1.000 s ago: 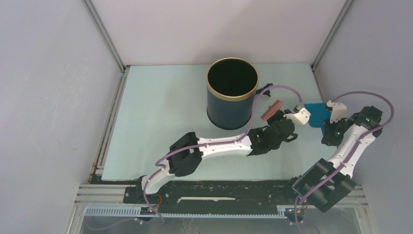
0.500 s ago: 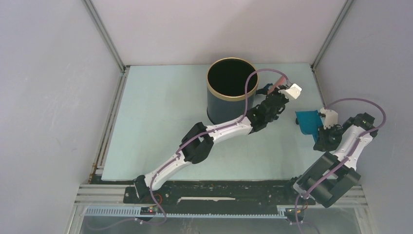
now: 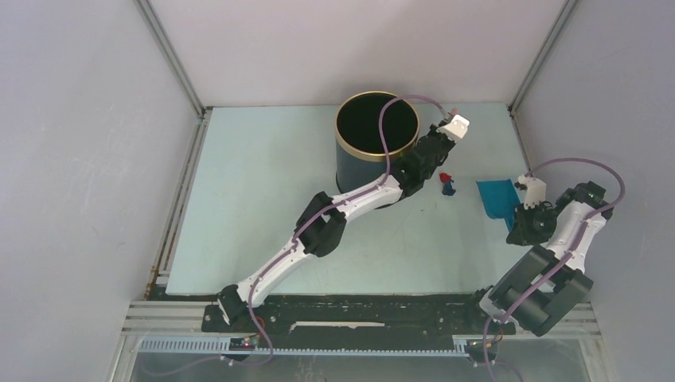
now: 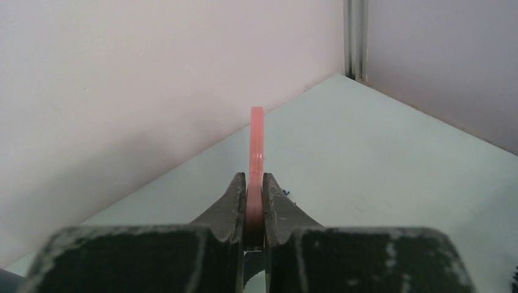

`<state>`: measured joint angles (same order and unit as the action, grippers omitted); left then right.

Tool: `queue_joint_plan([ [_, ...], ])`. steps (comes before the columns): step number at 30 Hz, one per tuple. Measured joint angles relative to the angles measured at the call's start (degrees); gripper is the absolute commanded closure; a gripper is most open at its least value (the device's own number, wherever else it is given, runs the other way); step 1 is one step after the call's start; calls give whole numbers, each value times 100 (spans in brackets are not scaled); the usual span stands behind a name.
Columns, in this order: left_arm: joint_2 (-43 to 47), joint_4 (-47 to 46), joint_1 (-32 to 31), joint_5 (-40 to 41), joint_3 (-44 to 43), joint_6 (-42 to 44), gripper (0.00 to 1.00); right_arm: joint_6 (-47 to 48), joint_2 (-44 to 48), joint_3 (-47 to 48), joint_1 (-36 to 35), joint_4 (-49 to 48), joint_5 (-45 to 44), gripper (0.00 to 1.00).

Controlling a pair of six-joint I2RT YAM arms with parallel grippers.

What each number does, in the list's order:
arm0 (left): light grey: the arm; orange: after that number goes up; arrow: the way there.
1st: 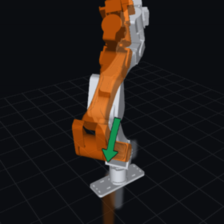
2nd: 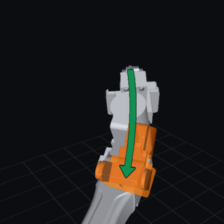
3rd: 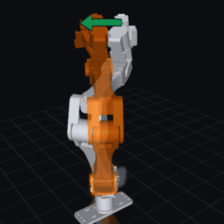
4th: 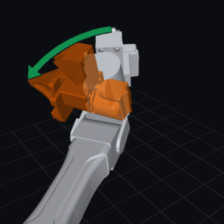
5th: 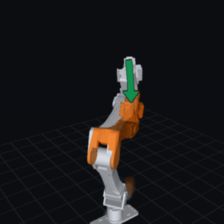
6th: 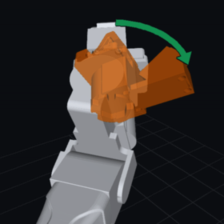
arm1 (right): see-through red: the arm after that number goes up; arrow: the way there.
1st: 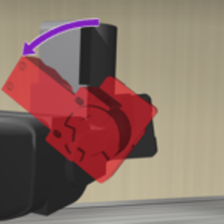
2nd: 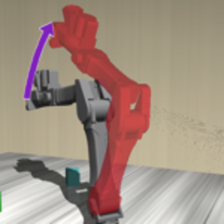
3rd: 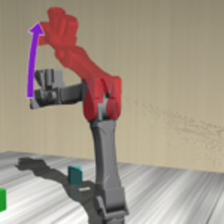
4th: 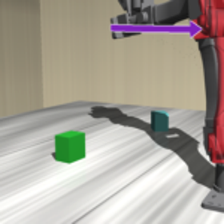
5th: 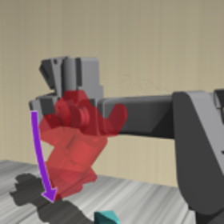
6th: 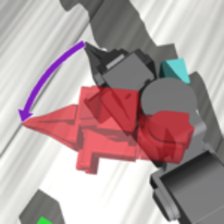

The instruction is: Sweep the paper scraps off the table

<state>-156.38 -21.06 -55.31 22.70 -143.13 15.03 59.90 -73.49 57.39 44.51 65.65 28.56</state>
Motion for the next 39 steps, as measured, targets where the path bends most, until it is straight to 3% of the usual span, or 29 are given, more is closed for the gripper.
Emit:
queue_joint_plan([
  [5,-11,317,55,-70,-57,-181,100,-83,-101,0,-197,-11,0,100],
  [14,503,1008,7,-149,1036,-549,100,-328,-109,0,-525,-63,-42,100],
  [19,1252,1010,-151,-149,2041,-538,100,-385,-87,0,-575,-61,-63,100],
  [25,2310,1071,-688,-118,3311,-732,100,-374,155,0,-566,-52,-175,100],
  [32,3543,1436,-1786,205,4723,-966,100,-264,562,0,-317,-74,-319,100],
  [39,4054,1408,-2039,789,4745,-455,100,-136,592,0,-92,-72,-339,100],
])
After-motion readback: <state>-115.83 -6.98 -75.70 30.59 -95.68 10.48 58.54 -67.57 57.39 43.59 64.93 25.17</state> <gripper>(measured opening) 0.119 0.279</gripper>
